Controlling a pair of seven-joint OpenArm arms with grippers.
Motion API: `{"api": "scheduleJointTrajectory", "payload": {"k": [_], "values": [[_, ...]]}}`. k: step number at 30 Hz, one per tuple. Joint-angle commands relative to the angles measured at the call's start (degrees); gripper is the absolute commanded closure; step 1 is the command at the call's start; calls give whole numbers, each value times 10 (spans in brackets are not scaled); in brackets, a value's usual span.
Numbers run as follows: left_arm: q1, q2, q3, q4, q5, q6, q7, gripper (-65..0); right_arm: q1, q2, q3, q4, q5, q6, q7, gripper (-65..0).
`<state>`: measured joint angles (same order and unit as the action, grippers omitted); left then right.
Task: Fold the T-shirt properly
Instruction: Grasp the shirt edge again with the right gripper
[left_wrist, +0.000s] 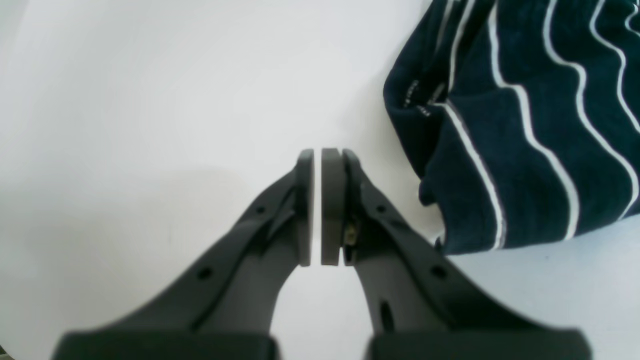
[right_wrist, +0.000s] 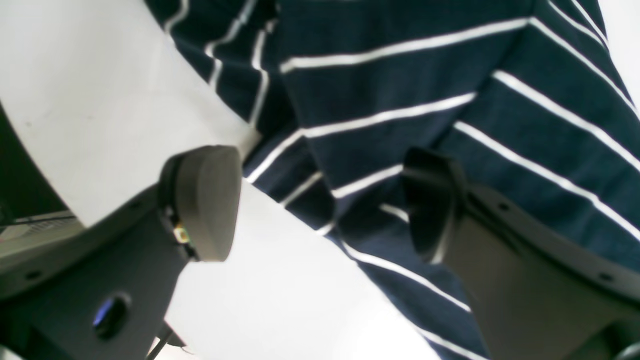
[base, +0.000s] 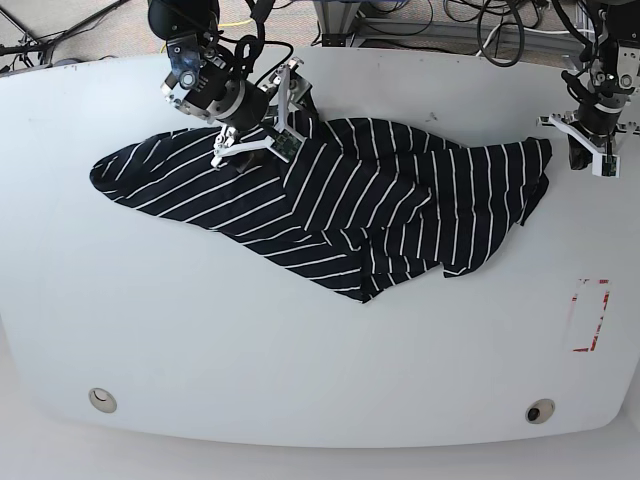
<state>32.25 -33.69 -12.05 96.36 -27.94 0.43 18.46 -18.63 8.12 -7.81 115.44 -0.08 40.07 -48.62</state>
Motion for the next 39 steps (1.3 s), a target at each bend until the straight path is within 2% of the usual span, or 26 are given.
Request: {"api": "scheduleJointTrajectory", "payload": {"k": [1,5,13,18,20,26,33,39], "values": [[0,-9,-6,10,0,2,-12,0,14,1,2,10,-21,-1,12,-480],[0,-9,-6,10,0,2,-12,0,25,1,2,9,-63,-1,15,-480],[0,-9,-6,19,0,2,-12,0,22,-3,1,7,-146,-1,73,-479],[0,6,-6,26,0,2,-12,0,22,-8,2,-1,-183,-1,117,-387],[0,9,-6,26,0,2,-12,0,21,-8,2,0,-184,-1,117,-358],[-1,11,1,26,0,2,-12,0,-2,-10,-16,2,-184,-1,108,-403],[-1,11,6,26,0,2,-12,0,-22,-11,-36,-1,-184,-1,112,-401],[-1,11,6,26,0,2,-12,0,-4,-12,-22,-2,-184,-1,113,-401]]}}
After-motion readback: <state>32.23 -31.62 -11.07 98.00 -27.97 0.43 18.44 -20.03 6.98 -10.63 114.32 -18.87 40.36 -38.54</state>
